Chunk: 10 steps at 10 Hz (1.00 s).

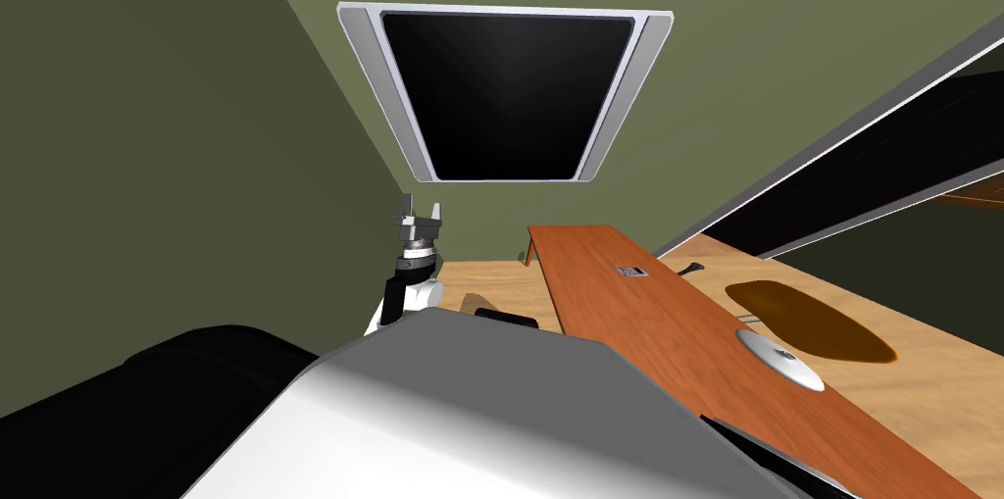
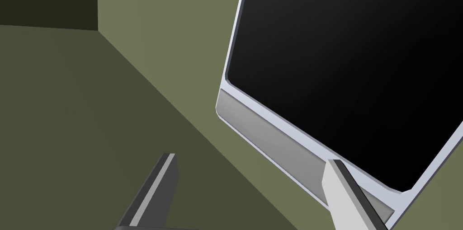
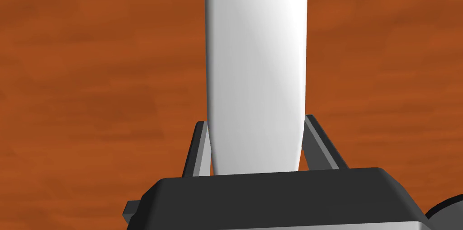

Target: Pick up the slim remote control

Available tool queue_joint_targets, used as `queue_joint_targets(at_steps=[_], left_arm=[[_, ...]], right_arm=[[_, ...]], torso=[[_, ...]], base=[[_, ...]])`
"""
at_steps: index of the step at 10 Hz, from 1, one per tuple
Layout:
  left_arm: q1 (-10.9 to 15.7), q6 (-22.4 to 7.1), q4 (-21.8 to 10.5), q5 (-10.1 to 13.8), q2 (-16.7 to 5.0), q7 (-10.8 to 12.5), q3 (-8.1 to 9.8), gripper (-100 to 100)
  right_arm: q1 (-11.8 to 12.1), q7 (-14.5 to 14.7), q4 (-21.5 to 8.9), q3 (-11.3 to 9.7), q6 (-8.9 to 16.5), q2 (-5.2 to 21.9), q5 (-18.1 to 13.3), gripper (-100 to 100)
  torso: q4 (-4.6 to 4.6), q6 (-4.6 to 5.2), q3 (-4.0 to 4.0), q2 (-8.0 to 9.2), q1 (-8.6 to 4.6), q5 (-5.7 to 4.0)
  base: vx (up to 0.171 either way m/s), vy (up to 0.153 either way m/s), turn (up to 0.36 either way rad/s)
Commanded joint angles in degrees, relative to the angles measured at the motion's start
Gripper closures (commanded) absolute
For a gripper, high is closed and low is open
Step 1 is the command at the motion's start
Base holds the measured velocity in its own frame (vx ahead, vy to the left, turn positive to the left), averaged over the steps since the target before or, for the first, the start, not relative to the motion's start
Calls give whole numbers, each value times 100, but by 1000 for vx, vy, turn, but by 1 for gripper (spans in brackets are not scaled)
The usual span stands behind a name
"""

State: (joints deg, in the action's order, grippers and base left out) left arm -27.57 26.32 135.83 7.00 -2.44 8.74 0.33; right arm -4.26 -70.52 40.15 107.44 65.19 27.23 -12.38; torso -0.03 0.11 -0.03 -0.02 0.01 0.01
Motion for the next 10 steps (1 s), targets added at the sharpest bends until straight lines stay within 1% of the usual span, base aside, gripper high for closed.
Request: queue_joint_targets(at_steps=[1,4,5,6,8,9,10], left_arm=[[0,0,0,0,0,0,0,0],[0,0,0,0,0,0,0,0],[0,0,0,0,0,0,0,0],[0,0,0,0,0,0,0,0],[0,0,0,0,1,0,-1,0],[0,0,0,0,1,0,-1,0],[0,0,0,0,0,0,0,0]], right_arm=[[0,0,0,0,0,0,0,100],[2,0,0,0,1,0,-1,100],[2,0,0,0,1,0,-1,0],[-17,-7,124,33,202,100,-47,100],[-23,-20,185,77,375,228,-96,100],[-20,-14,155,63,297,190,-78,100],[-22,-12,172,64,328,197,-81,0]], torso=[[0,0,0,0,0,0],[1,-1,2,2,0,-1],[1,-1,2,2,0,-1],[1,-1,2,2,0,-1],[3,-5,5,8,25,6],[3,-2,6,10,30,10],[2,0,5,7,19,5]], base=[[0,0,0],[0,0,0],[0,0,0],[-10,38,64],[-21,67,60],[-9,27,3],[-1,6,-2]])
